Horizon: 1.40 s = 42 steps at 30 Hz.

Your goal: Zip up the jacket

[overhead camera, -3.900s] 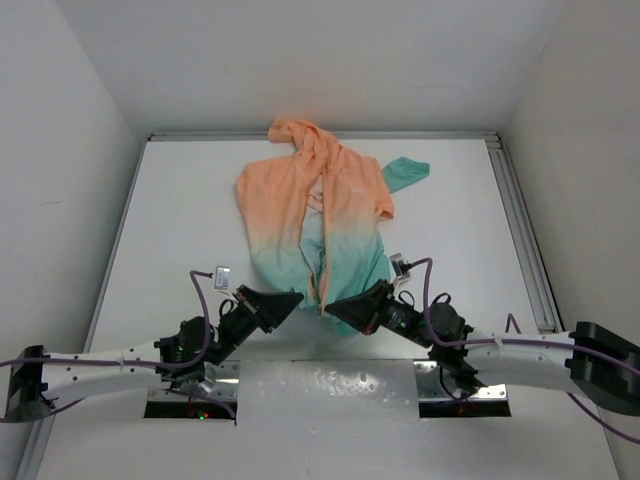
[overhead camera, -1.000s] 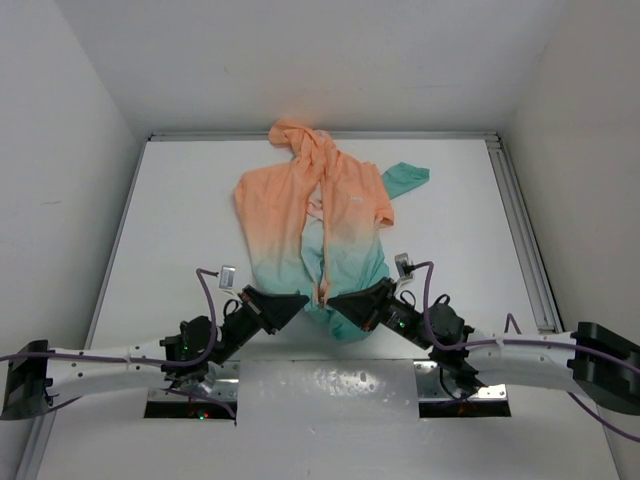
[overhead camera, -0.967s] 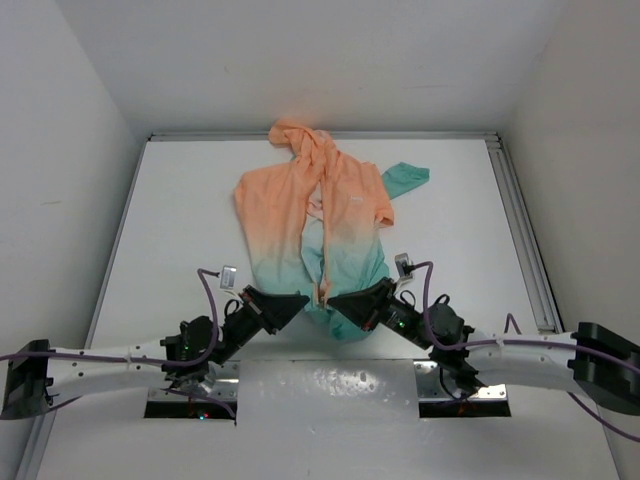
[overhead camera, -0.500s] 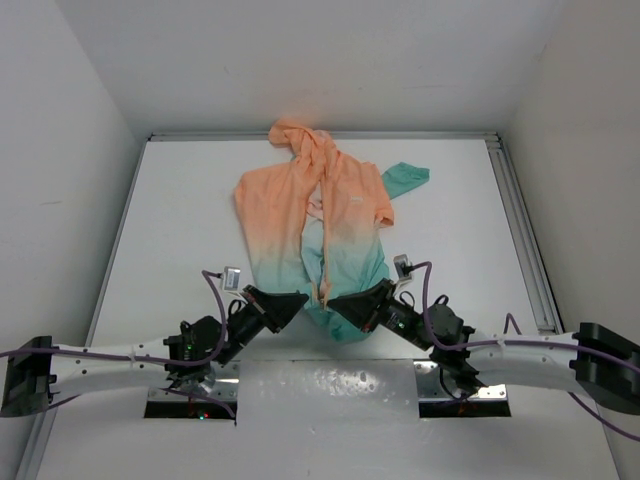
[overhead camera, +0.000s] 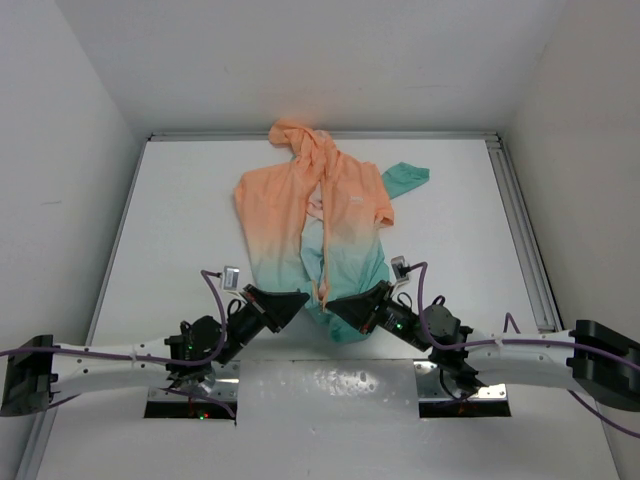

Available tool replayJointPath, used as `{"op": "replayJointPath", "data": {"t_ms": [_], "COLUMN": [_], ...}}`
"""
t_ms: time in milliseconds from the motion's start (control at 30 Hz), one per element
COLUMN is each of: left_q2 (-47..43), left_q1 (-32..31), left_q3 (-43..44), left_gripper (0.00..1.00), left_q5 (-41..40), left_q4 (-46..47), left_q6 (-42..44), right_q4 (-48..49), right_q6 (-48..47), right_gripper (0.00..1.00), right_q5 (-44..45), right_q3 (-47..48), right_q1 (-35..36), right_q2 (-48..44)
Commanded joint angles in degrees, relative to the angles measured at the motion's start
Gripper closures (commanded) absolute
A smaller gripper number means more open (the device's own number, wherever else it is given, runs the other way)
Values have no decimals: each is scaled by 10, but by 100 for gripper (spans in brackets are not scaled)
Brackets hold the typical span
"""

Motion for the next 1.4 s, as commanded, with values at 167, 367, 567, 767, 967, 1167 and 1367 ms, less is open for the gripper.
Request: {"op": "replayJointPath", "data": {"t_ms": [167,367,567,767,967,1167,1367], "left_q2": [10,15,16,20,24,35,29], "left_q1": [-5,-5,-5,-6,-10,-17,-25], "left_q3": [4,3,0,-1,-3,-1,8], "left_gripper": [100,100,100,100,100,100,100], "left_q5": [8,13,13,19,19,12,-14], "left_q4": [37,44,43,50,59,61,32], "left_q6": [4,6,3,3,5,8,14], "right_q4": [21,21,17,18,16,12,-34], "right_q6": [-8,-11,-14,-13,-12,-14,-8], "right_gripper": [100,100,100,100,100,100,100], "right_q5": [8,10,13,20,22,25,43], "right_q3": [-2,-2,0,0,3,7,15], "right_q1": [5,5,5,5,5,5,5], "right_q2": [-10,-11,-16,-13,-6,-8,-27]}}
